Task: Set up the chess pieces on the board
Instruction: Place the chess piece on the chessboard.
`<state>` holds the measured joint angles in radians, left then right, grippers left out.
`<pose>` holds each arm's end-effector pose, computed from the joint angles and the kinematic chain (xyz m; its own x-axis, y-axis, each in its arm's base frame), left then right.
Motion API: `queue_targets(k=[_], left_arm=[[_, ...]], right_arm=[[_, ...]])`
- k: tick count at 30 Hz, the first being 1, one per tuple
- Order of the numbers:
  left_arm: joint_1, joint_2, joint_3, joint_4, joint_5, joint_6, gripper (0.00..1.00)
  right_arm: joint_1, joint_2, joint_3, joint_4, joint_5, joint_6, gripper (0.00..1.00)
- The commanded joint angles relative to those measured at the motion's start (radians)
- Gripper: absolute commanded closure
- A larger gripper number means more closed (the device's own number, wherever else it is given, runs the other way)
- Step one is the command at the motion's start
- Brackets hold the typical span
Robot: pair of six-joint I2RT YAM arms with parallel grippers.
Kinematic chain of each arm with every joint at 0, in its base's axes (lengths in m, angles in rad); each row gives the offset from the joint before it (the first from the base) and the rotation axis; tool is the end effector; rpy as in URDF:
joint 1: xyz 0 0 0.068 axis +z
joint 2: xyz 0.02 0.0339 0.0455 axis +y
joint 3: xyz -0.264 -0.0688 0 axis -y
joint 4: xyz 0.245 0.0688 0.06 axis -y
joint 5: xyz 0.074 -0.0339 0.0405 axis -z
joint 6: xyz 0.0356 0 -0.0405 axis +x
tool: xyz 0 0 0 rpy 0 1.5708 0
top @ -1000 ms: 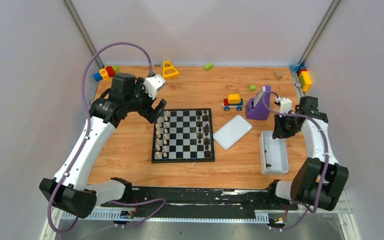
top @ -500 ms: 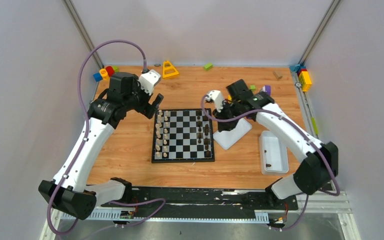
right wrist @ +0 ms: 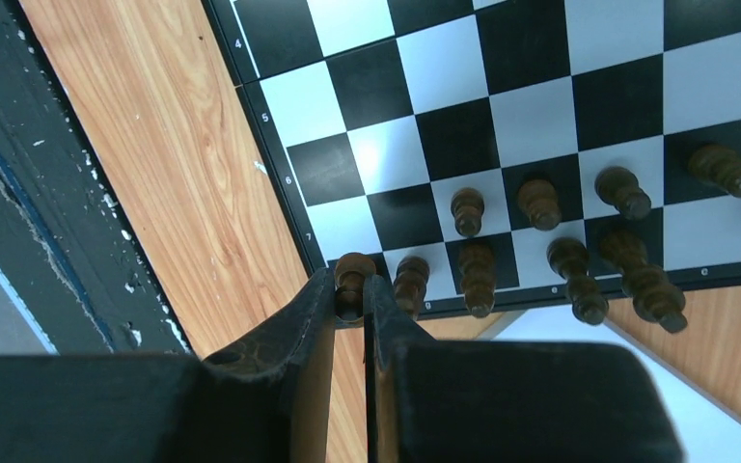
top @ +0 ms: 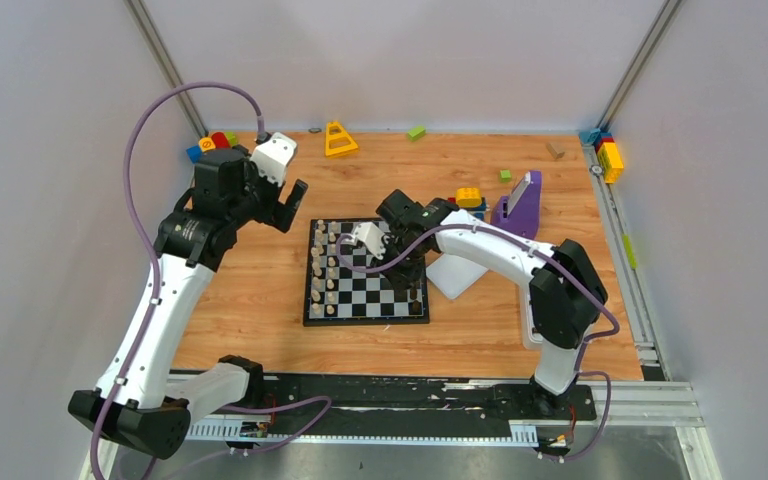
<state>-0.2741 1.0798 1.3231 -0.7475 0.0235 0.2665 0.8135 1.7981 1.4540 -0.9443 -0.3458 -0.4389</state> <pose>0.2066 -0.0589 0.4106 -0.3722 0.3781 -0.8476 0.4026 0.8886 0.2196 0.2388 0.2701 0.2413 -0.2791 -0.8772 -0.3906 -0.9580 0.2263 0.1763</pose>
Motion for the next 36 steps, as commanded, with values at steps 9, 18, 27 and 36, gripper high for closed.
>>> queue_targets(k=[9,18,27,36], left_arm=[[0.010,-0.017,-0.017,0.041,0.008,-0.020,0.00],[0.010,-0.021,-0.026,0.046,0.020,-0.022,0.00],[0.010,-0.021,-0.031,0.049,0.026,-0.020,0.00],[0.010,-0.023,-0.037,0.051,0.029,-0.018,0.00]], right_arm=[[0.038,0.077,0.013,0.095,0.059,-0.008,0.98],[0.043,0.088,-0.033,0.129,0.099,-0.008,0.98],[0.045,0.104,-0.040,0.138,0.096,-0.004,0.98],[0.050,0.107,-0.053,0.138,0.112,-0.006,0.96]])
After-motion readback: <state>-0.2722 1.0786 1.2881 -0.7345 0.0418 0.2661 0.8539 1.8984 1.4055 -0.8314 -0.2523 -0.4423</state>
